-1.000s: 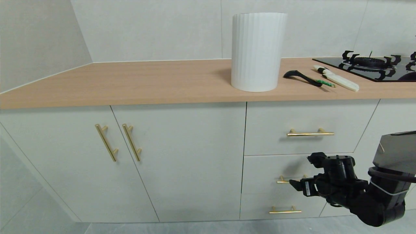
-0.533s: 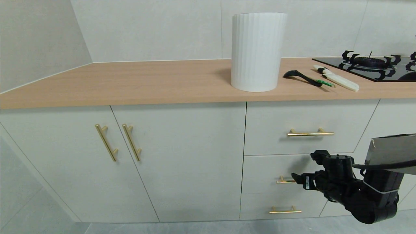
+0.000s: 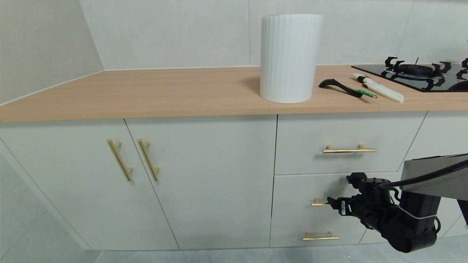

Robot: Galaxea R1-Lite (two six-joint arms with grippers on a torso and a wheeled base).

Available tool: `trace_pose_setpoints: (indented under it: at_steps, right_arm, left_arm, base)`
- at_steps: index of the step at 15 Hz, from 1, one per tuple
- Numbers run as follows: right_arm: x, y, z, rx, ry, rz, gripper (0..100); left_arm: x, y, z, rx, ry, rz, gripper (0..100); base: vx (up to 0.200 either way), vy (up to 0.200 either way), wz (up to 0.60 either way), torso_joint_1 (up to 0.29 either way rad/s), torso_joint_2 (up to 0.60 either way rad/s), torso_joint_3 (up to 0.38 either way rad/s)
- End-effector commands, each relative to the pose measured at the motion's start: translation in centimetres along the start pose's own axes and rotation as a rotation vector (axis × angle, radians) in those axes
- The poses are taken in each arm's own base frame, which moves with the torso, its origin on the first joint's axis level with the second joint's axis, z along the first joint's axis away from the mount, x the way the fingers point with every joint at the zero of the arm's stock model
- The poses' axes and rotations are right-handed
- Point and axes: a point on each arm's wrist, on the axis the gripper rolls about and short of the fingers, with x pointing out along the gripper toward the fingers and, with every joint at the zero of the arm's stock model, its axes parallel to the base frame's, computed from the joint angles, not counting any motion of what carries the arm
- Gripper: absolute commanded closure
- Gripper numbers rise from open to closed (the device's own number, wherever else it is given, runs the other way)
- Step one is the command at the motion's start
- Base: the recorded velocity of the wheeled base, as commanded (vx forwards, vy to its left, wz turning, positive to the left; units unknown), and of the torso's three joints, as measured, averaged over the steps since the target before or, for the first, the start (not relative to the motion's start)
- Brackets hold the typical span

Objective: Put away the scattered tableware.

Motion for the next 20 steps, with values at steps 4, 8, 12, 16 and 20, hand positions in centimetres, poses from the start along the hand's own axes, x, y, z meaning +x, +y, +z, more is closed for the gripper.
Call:
trace_pose_setpoints:
  at_steps: [4, 8, 12, 16, 20]
  right_arm:
    - [0.4, 0.0, -1.5, -0.039, 0.05, -0.002, 0]
    - [0.4, 0.0, -1.6, -0.042, 0.054, -0.003, 0]
    - [-0.1, -0.1, -1.5, -0.042, 0.057, -0.003, 0]
    - [-4.9, -0.3, 1.1, -0.1, 0.128, 0.043, 0]
    - [-11.7, 0.6, 5.6, -0.143, 0.12, 0.128, 0]
  left_arm:
    - [0.0, 0.0, 0.0, 0.0, -0.001, 0.0, 0]
    - [0.0, 0.0, 0.0, 0.0, 0.001, 0.0, 0]
    - [0.0, 0.0, 0.0, 0.0, -0.001, 0.0, 0]
    - [0.0, 0.0, 0.0, 0.0, 0.001, 0.0, 0]
    - [0.0, 0.0, 0.0, 0.0, -0.001, 0.0, 0]
  base:
    - [0.0, 0.0, 0.0, 0.0, 0.0, 0.0]
    - [0.0, 0.0, 0.0, 0.0, 0.0, 0.0]
    - [0.0, 0.0, 0.0, 0.0, 0.0, 0.0]
    - [0.0, 0.0, 0.0, 0.0, 0.0, 0.0]
    - [0.0, 0.0, 0.0, 0.0, 0.0, 0.0]
